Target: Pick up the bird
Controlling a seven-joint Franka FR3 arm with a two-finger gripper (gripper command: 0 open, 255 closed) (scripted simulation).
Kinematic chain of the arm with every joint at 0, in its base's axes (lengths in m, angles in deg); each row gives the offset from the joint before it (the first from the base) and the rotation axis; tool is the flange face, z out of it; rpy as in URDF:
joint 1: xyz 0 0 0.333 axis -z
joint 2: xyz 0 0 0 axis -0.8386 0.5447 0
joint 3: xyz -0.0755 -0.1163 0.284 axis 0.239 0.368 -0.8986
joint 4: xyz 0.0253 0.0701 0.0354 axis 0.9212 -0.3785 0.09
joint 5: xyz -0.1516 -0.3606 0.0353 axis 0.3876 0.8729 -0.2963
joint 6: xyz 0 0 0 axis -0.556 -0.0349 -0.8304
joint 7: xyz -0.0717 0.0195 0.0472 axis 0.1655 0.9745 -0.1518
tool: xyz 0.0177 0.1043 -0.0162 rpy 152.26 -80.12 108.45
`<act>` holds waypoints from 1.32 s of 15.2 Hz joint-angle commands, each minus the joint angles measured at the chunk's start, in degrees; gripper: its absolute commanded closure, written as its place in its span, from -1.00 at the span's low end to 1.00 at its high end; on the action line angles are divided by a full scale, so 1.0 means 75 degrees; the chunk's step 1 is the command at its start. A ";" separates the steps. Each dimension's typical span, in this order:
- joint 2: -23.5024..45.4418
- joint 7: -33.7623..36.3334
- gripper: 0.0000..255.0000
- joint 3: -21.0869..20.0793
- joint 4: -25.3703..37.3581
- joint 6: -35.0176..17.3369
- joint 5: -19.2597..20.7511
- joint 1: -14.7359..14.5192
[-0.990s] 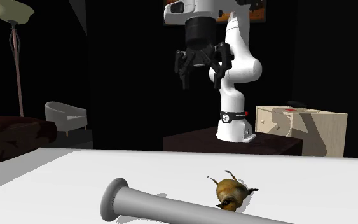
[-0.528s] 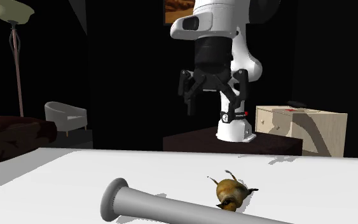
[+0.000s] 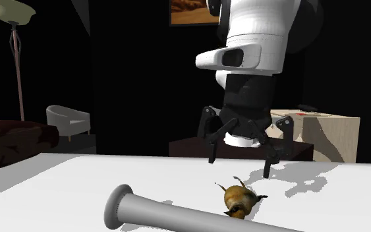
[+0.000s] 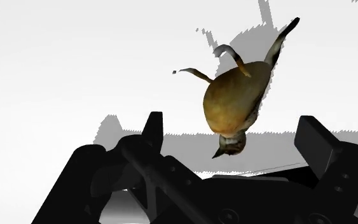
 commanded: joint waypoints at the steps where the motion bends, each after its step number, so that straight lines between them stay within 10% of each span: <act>1: 0.0347 0.0055 -1.00 0.0049 0.0256 -0.0044 0.0211 -0.0136; 10: 0.0914 0.0270 -1.00 0.0214 0.0256 -0.0582 0.0477 -0.0248; 11: 0.0922 0.0275 1.00 0.0213 0.0267 -0.0577 0.0478 -0.0254; 20: 0.0914 0.0269 1.00 0.0214 0.0257 -0.0581 0.0477 -0.0248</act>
